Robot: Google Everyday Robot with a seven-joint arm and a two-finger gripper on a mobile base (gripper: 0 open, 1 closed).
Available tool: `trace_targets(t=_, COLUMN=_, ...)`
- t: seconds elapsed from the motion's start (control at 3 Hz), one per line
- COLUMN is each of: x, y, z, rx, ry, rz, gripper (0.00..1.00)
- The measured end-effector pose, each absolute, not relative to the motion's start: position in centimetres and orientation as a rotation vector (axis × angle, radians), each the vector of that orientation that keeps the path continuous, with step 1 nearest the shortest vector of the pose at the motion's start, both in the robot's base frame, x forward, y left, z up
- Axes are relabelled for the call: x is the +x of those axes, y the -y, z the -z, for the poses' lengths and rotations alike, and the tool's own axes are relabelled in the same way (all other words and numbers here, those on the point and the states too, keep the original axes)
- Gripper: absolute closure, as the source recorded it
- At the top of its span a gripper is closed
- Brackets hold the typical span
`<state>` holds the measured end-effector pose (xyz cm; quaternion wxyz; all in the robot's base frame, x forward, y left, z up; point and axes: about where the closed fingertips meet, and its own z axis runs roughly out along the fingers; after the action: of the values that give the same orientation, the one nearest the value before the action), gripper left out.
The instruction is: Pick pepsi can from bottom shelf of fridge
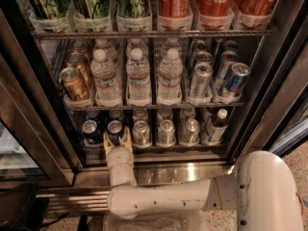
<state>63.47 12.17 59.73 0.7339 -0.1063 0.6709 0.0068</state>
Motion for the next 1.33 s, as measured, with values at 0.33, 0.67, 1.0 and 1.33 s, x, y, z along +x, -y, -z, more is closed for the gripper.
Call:
trace_targets(t=0.33, x=63.5, y=-12.2, z=-59.7, rx=-0.234, ry=-1.475, rz=-0.015, gripper=0.99)
trace_targets(t=0.67, x=63.5, y=-12.2, z=-59.7, rx=-0.234, ry=-1.475, rz=-0.015, gripper=1.00)
trace_targets(t=1.0, x=62.8, y=-12.2, z=-60.7, rx=-0.223, ry=-1.463, rz=-0.060, gripper=1.00)
trace_targets(t=1.33, x=62.2, y=-12.7, z=-61.8, rx=-0.224, ry=-1.445, rz=-0.095, gripper=1.00)
